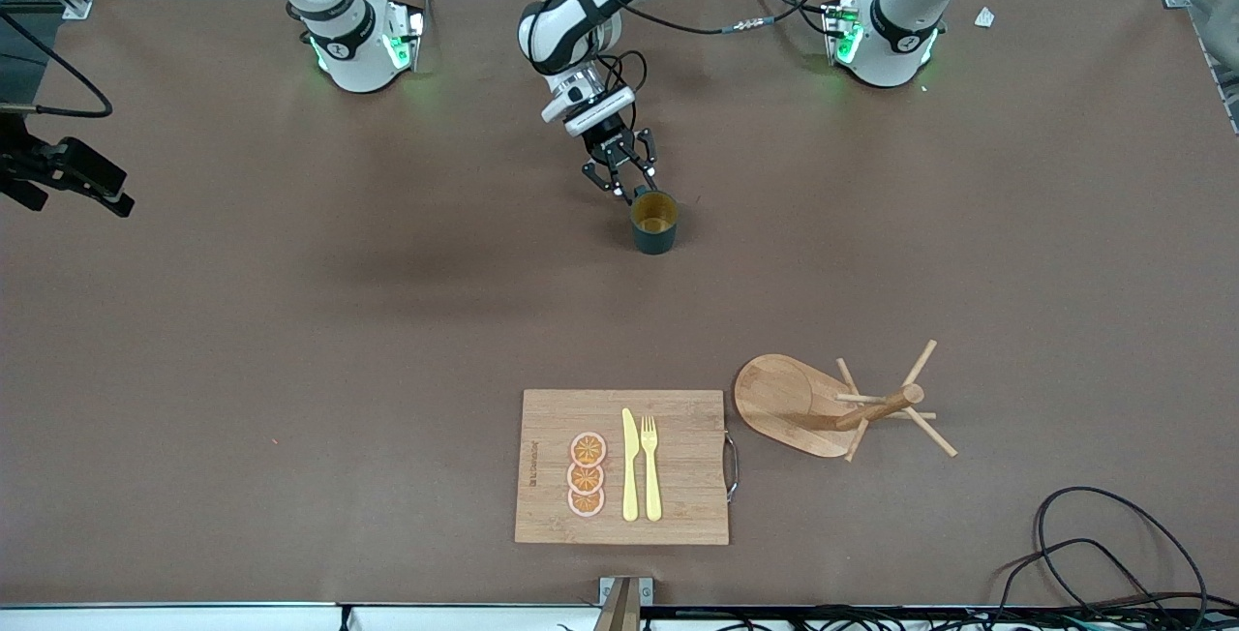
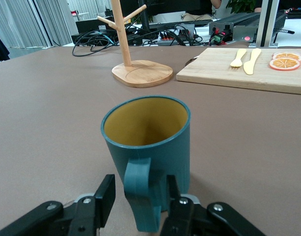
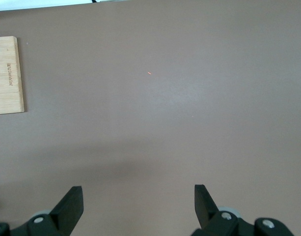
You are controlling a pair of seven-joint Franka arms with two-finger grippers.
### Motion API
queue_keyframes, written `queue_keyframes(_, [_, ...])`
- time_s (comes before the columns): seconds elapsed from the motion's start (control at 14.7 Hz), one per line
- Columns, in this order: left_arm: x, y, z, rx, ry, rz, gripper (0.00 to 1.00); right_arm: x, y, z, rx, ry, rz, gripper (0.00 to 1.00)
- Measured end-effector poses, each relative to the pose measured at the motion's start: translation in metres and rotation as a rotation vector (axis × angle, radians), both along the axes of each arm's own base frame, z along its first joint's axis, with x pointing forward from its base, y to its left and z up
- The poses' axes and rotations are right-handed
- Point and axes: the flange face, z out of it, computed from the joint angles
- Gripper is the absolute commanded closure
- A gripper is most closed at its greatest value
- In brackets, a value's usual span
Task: Pass cup and hang on rack
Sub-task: 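Grasp the teal mug handle with the left gripper and lift, then carry the mug with the left gripper over the wooden rack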
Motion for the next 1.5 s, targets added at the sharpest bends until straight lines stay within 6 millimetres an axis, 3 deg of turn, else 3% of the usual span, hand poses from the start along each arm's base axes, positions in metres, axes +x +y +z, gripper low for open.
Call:
queue_keyframes(0.14, [0.001,-0.002,0.002,0.001,0.003,-0.001,0.94,0.0,0.0,0.0,0.0,0.0,0.0,0.0])
queue_keyframes(0.2, [0.002,-0.003,0.004,0.01,0.011,-0.008,0.99,0.0,0.0,0.0,0.0,0.0,0.0,0.0])
queue_keyframes(0.41, [0.009,-0.013,0.015,0.037,0.041,-0.029,1.0,0.0,0.0,0.0,0.0,0.001,0.0,0.0])
queue_keyframes(0.55, [0.024,-0.031,0.041,0.02,0.079,-0.012,1.0,-0.001,0.002,-0.001,0.0,0.01,0.004,0.0])
queue_keyframes(0.82, [0.076,-0.052,0.131,-0.069,0.217,0.075,1.0,-0.001,0.013,-0.003,0.0,0.025,0.023,0.0])
queue_keyframes(1.09, [0.138,-0.04,0.238,-0.262,0.374,0.163,1.0,-0.001,0.014,-0.003,-0.001,0.025,0.025,0.0])
queue_keyframes(1.3, [0.193,-0.007,0.327,-0.52,0.482,0.211,1.0,-0.001,0.014,-0.003,-0.001,0.025,0.025,0.0])
queue_keyframes(1.5, [0.252,0.055,0.402,-0.737,0.582,0.254,1.0,-0.001,0.014,-0.003,-0.001,0.025,0.025,0.0])
